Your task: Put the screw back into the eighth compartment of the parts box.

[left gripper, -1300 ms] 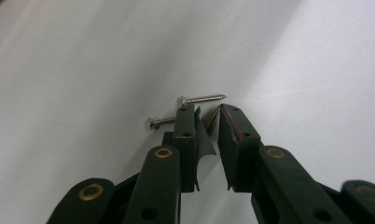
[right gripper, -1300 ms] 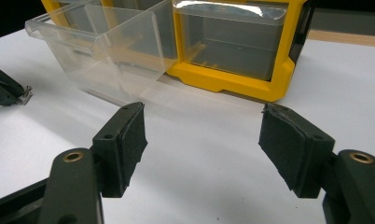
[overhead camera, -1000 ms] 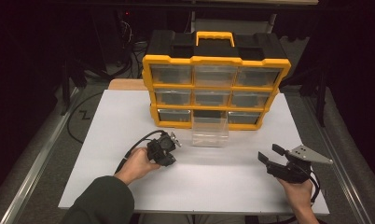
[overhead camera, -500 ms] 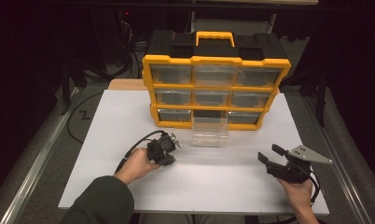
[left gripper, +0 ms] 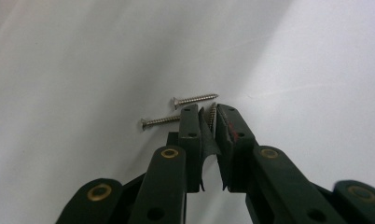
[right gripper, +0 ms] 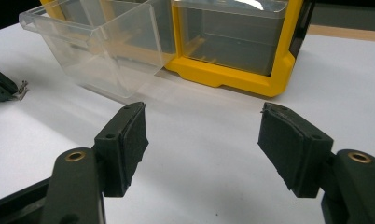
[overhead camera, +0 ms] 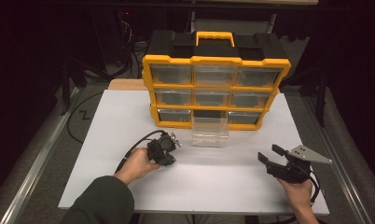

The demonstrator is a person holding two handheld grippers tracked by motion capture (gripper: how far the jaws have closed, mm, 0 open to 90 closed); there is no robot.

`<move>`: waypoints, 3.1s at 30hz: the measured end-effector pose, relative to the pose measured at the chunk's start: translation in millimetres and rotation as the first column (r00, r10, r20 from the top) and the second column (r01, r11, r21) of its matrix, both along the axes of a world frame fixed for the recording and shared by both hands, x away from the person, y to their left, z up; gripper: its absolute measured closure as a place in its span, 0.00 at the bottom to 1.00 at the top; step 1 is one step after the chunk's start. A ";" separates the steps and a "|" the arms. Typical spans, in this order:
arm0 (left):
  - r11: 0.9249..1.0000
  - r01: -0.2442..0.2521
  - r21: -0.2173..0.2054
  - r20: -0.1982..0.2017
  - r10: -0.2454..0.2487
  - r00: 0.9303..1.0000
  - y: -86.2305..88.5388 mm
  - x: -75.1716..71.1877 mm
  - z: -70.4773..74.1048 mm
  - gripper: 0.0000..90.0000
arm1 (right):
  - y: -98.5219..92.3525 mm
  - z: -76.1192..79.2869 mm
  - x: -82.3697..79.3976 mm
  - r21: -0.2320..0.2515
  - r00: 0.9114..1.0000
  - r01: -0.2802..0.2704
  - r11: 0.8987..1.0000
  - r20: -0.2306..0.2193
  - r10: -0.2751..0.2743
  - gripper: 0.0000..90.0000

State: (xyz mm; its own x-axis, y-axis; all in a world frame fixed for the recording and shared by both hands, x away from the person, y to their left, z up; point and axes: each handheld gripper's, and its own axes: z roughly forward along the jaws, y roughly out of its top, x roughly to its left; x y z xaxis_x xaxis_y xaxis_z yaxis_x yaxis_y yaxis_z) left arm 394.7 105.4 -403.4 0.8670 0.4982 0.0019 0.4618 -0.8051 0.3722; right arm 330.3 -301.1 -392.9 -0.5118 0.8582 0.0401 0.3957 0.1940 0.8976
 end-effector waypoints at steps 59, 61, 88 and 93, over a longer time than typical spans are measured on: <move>0.983 -0.020 -0.181 0.049 0.029 0.998 20.2 -7.3 53.5 0.97 | -10.0 -1.3 -15.0 0.066 0.999 -0.020 0.998 0.052 0.017 0.28; 0.983 -0.021 -0.184 0.051 0.031 0.998 20.5 -6.7 55.5 0.97 | -9.7 -1.3 -15.7 0.067 0.999 -0.020 0.998 0.046 0.017 0.28; 0.972 -0.028 -0.234 0.079 0.048 0.996 19.3 9.2 94.7 0.97 | -9.5 -0.9 -15.8 0.065 0.998 -0.019 0.998 0.053 0.015 0.29; 0.970 -0.025 -0.241 0.078 0.045 0.996 16.4 15.0 101.7 0.97 | -9.4 -0.9 -15.6 0.065 0.998 -0.019 0.998 0.054 0.016 0.29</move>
State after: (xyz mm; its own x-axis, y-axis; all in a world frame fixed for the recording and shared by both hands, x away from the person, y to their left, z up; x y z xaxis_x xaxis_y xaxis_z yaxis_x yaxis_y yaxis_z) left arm 409.6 121.8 -301.8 0.8508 0.5230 -0.0509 0.4481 -0.6714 0.5903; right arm 314.6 -310.5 -393.9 -0.5294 0.8456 0.0681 0.3443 0.1408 0.9282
